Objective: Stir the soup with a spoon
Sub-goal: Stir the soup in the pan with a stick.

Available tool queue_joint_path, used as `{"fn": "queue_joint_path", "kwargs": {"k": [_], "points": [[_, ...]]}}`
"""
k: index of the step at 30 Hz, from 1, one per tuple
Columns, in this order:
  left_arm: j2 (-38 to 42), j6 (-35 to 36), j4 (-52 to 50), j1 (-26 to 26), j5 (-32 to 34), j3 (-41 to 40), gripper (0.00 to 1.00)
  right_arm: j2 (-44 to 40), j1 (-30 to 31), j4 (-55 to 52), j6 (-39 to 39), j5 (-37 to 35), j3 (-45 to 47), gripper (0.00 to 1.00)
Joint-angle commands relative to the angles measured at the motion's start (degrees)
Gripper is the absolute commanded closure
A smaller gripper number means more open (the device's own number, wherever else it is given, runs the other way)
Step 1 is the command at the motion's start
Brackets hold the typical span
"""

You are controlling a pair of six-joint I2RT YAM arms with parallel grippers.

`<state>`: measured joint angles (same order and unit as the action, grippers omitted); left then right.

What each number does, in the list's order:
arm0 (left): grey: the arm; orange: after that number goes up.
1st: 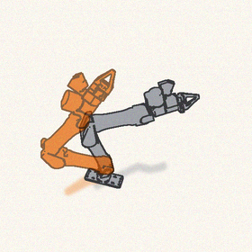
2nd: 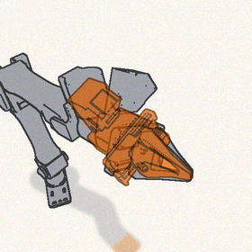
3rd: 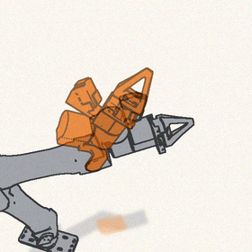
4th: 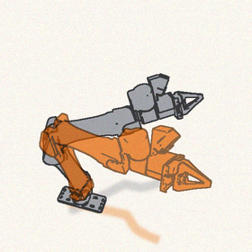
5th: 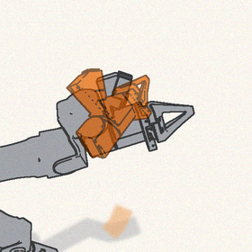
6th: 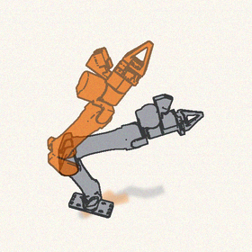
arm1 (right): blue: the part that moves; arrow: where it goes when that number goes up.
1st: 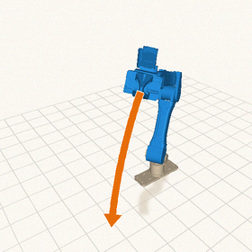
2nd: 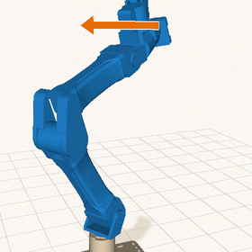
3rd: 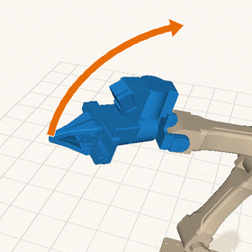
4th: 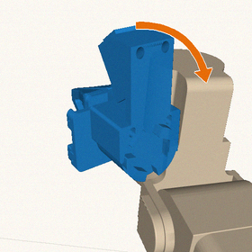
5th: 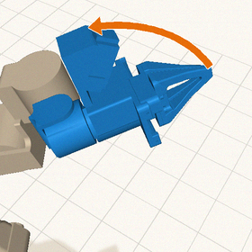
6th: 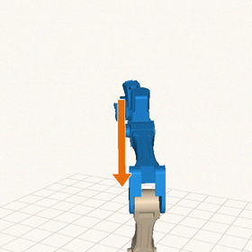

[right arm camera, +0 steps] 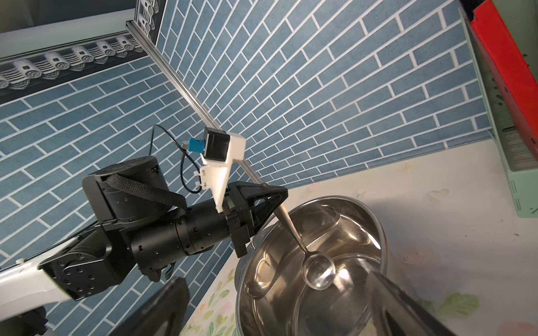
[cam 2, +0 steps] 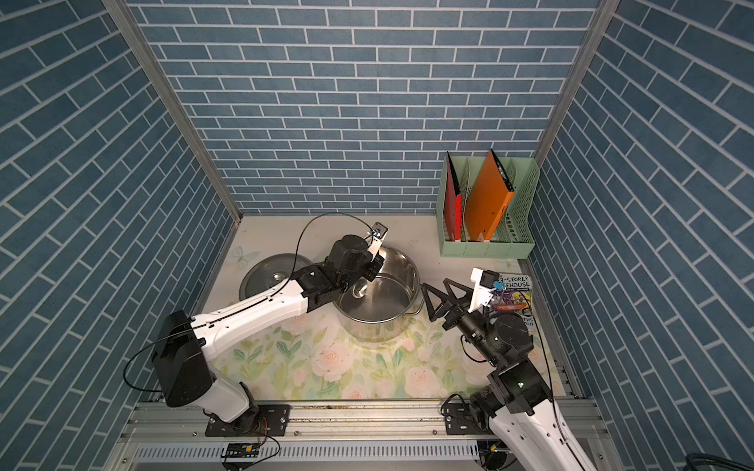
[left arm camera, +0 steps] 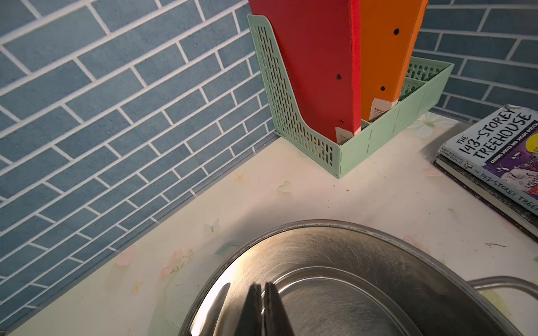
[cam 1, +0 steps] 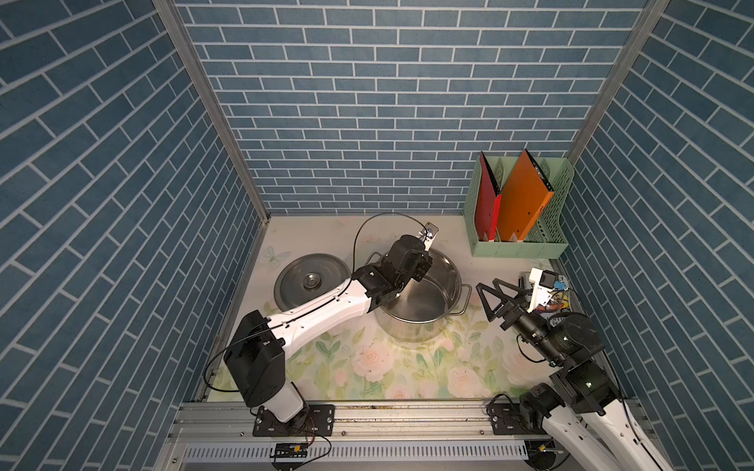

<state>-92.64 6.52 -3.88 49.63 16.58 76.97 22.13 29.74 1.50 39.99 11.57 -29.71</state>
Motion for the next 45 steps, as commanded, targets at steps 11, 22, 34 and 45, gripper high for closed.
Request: {"fn": "queue_joint_path", "kwargs": {"k": [11,22,34,45], "points": [[-4.5,2.1,6.9,3.1,-11.2,7.2,1.0,-3.1,0.2,-1.3,-1.1,-2.1,0.1,0.02],[-1.3,4.2,7.3,8.3,-11.7,3.4,1.0,-3.4,0.2,-0.8,-1.2,-2.0,0.5,0.02],[11.9,0.5,5.6,10.8,-10.1,-10.4,1.0,-3.1,0.2,0.1,-1.0,-2.1,1.2,0.02],[18.2,0.1,2.4,3.8,-3.6,-16.6,1.0,-1.8,0.2,2.8,0.3,-1.0,1.9,0.03]]}}
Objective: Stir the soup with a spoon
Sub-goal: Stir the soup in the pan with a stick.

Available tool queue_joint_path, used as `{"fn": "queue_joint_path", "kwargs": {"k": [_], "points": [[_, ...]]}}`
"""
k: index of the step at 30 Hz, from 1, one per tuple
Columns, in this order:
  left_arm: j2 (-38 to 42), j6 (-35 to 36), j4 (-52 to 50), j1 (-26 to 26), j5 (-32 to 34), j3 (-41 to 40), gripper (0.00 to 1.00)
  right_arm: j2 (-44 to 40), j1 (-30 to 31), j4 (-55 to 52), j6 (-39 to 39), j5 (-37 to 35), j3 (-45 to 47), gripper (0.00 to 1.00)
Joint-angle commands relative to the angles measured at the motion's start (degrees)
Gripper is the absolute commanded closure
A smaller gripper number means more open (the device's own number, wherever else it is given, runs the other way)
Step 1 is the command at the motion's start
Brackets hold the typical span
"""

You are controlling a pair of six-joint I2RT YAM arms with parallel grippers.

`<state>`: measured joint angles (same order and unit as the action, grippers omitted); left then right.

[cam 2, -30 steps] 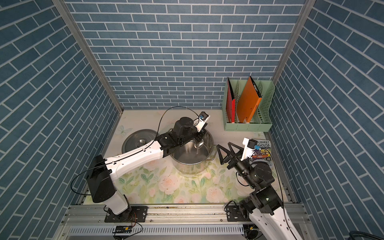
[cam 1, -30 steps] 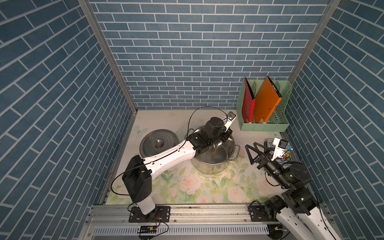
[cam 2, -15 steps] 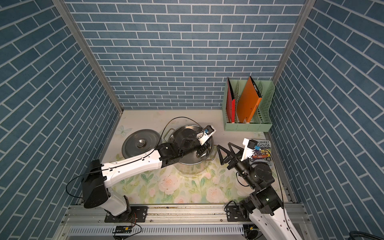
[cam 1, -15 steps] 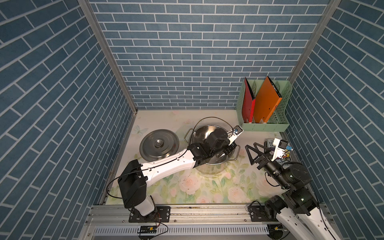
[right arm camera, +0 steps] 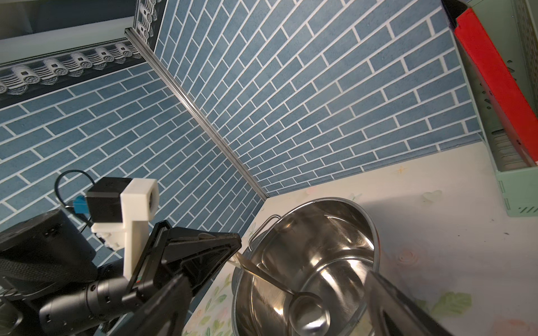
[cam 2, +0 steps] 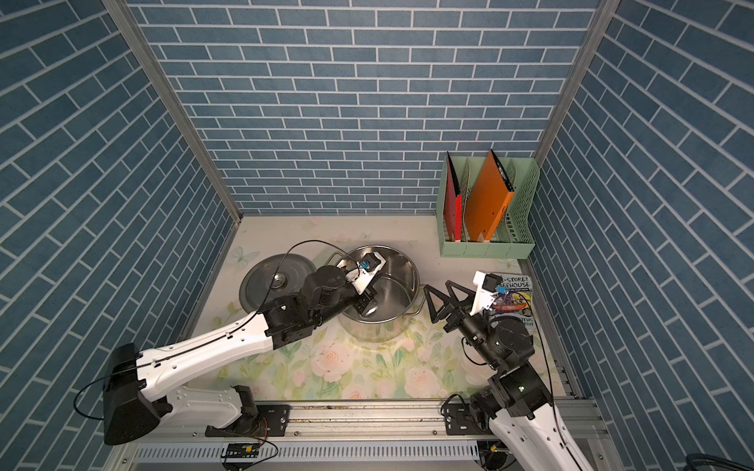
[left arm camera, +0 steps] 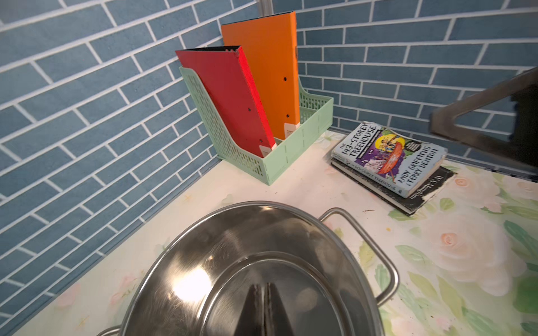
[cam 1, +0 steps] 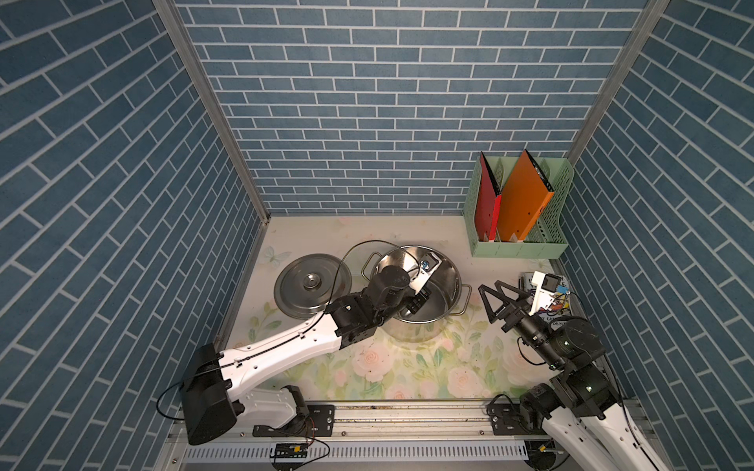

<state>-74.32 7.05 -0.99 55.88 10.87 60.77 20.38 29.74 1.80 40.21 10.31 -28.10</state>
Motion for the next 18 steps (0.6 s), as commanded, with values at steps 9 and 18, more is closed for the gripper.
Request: {"fn": "queue_joint_path", "kwargs": {"k": [9,18], "points": [[-9.6,1.2,4.1,-9.6,2.2,4.4,1.0,-3.4,0.2,-1.4,0.2,-1.3,-0.5,0.03],[-20.9,1.8,7.5,-9.5,-3.6,15.8,1.0,-6.7,0.2,-4.8,0.1,-2.8,-1.1,0.03]]}}
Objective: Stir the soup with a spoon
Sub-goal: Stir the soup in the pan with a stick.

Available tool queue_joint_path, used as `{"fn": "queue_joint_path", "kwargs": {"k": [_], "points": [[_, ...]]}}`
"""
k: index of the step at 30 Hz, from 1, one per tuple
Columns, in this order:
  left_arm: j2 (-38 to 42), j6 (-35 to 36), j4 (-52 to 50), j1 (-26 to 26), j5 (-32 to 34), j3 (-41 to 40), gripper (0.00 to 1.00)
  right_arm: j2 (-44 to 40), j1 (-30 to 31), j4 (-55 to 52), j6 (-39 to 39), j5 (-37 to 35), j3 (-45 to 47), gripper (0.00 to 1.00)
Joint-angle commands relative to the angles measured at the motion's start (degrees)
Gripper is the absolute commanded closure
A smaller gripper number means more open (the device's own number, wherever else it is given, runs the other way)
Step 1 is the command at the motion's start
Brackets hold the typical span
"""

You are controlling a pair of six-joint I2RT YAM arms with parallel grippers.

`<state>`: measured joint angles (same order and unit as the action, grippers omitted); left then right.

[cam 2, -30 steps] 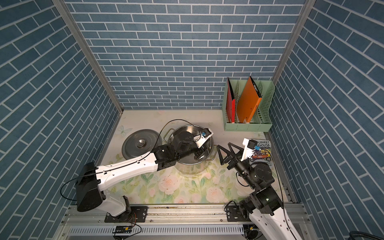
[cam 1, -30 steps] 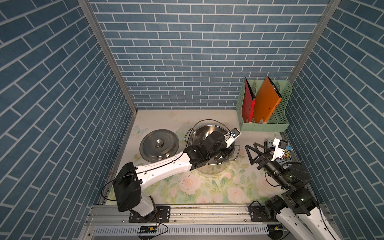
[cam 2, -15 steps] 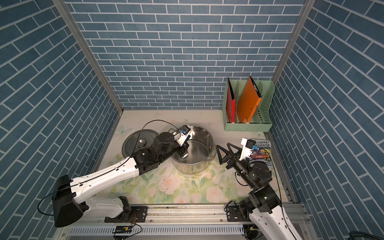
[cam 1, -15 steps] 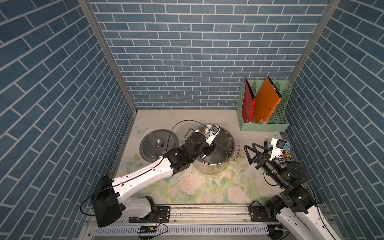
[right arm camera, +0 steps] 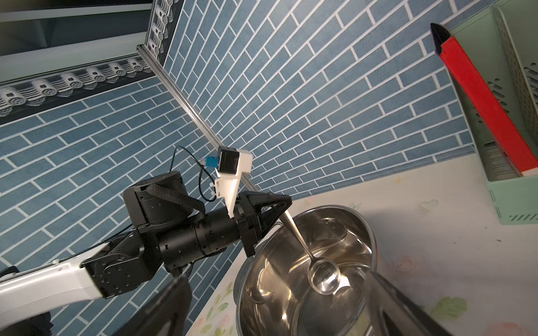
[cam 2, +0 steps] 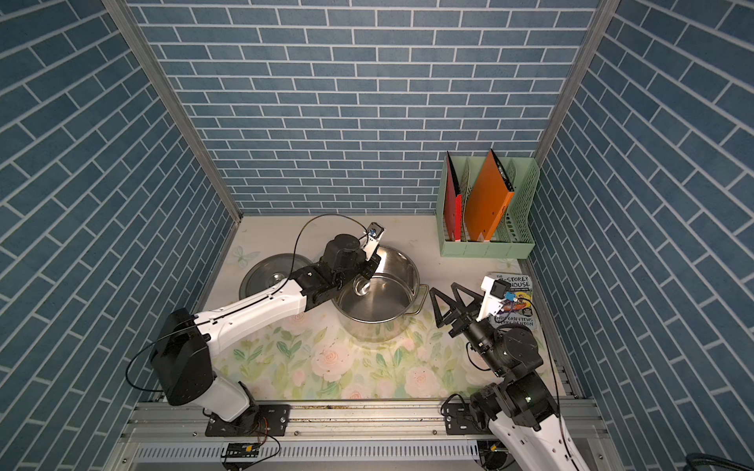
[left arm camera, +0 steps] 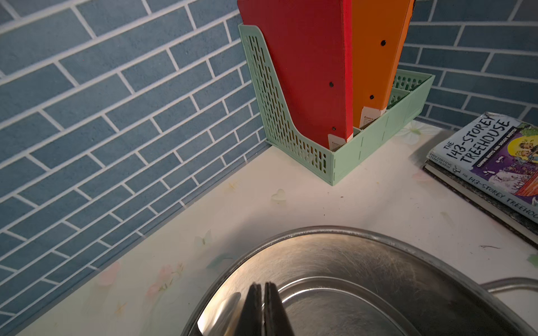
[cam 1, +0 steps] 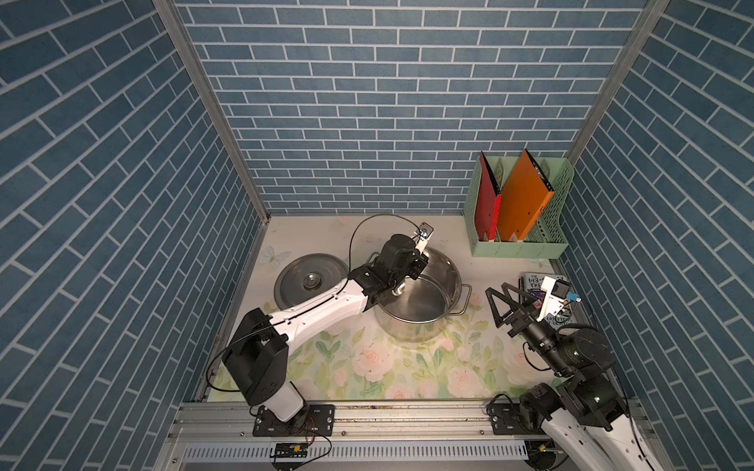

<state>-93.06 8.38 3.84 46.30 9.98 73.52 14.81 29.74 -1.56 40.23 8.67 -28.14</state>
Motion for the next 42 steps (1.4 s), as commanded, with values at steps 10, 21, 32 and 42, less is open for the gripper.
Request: {"fn": "queue_joint_path", "kwargs": {"k": [10,21,32,42], "points": [[-8.5,1.8,1.8,7.9,-7.4,11.1,1.0,-2.0,0.2,-2.8,-0.1,-1.7,-1.5,0.03],[-1.4,-2.3,-2.5,15.2,-10.0,5.4,1.0,-1.7,0.2,-2.4,-0.1,-1.6,-1.2,0.03],[12.2,-6.3,-12.0,14.0,-4.4,-6.3,1.0,0.5,0.2,0.9,0.6,-1.0,0.0,0.04],[16.5,-7.9,-12.7,3.3,1.7,-11.2,1.0,0.8,0.2,1.5,1.1,-1.0,0.4,0.04]]}}
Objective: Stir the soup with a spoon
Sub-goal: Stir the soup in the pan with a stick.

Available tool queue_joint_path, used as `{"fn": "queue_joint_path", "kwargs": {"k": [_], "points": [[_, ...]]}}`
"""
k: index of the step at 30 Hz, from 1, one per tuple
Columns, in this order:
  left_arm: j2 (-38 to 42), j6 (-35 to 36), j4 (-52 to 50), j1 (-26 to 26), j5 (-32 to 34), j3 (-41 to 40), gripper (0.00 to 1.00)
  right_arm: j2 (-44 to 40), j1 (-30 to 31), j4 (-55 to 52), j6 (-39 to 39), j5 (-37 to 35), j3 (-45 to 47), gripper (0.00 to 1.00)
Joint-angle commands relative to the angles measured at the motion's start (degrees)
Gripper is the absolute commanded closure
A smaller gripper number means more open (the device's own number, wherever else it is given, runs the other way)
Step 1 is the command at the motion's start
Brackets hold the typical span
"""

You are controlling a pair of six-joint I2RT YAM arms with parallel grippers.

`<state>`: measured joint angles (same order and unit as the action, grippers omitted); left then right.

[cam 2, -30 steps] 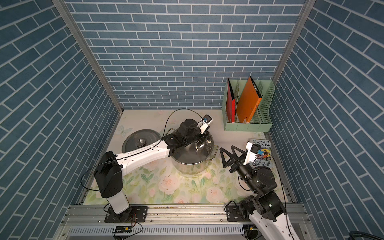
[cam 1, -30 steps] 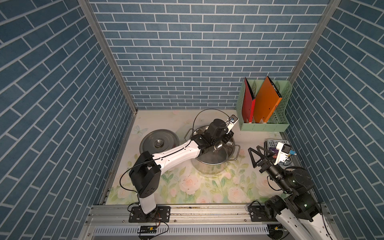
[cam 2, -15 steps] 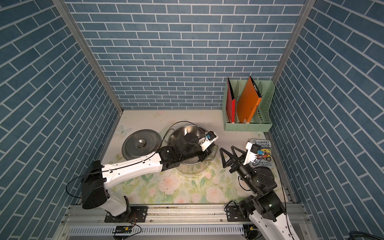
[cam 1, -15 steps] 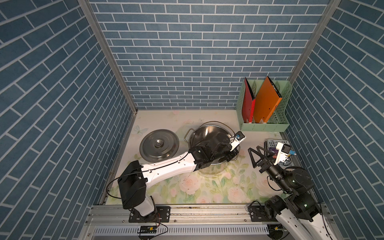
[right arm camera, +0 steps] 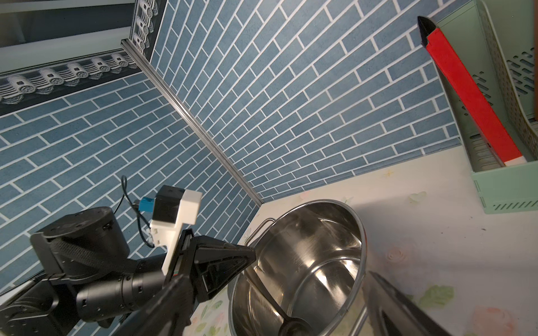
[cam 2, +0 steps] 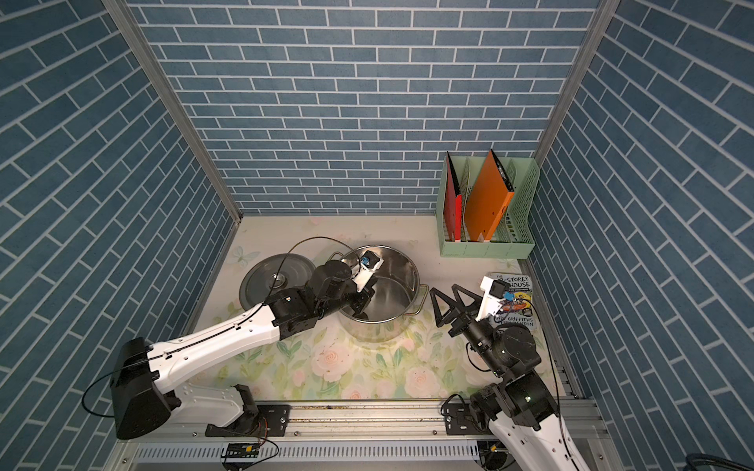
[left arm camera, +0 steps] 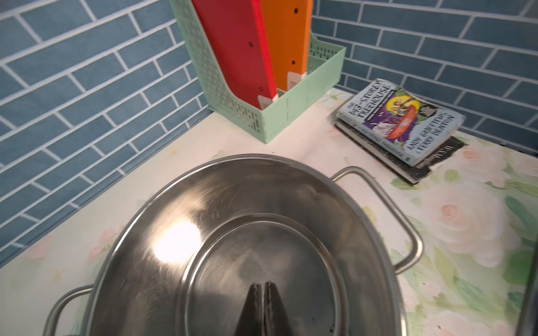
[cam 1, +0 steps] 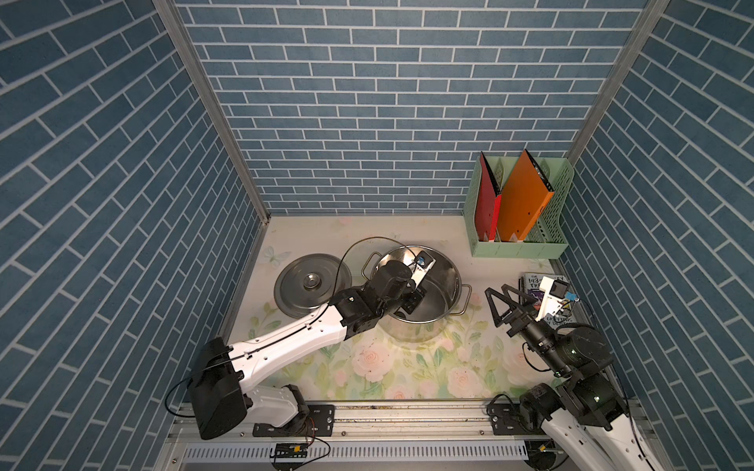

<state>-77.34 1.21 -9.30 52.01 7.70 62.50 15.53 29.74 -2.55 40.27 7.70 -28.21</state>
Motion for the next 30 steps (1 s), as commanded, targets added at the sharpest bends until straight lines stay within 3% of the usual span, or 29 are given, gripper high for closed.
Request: {"fn": "queue_joint_path", "kwargs": {"k": [1,8,20,30], "points": [[0.1,-0.7,1.0,-3.2,5.2,0.1,1.0,0.0,0.2,2.6,1.1,0.0,0.7,0.04],[-6.6,-0.5,3.9,-8.0,8.7,5.3,1.0,-0.1,0.2,1.5,0.9,-0.1,-0.3,0.04],[-14.7,-1.6,11.6,-8.3,-4.9,14.1,1.0,-1.1,0.2,-1.6,0.9,-1.8,-1.0,0.0],[-15.9,-1.4,16.2,-5.3,-12.2,15.1,1.0,-1.8,0.2,-2.8,0.9,-2.6,-1.5,0.0]]}}
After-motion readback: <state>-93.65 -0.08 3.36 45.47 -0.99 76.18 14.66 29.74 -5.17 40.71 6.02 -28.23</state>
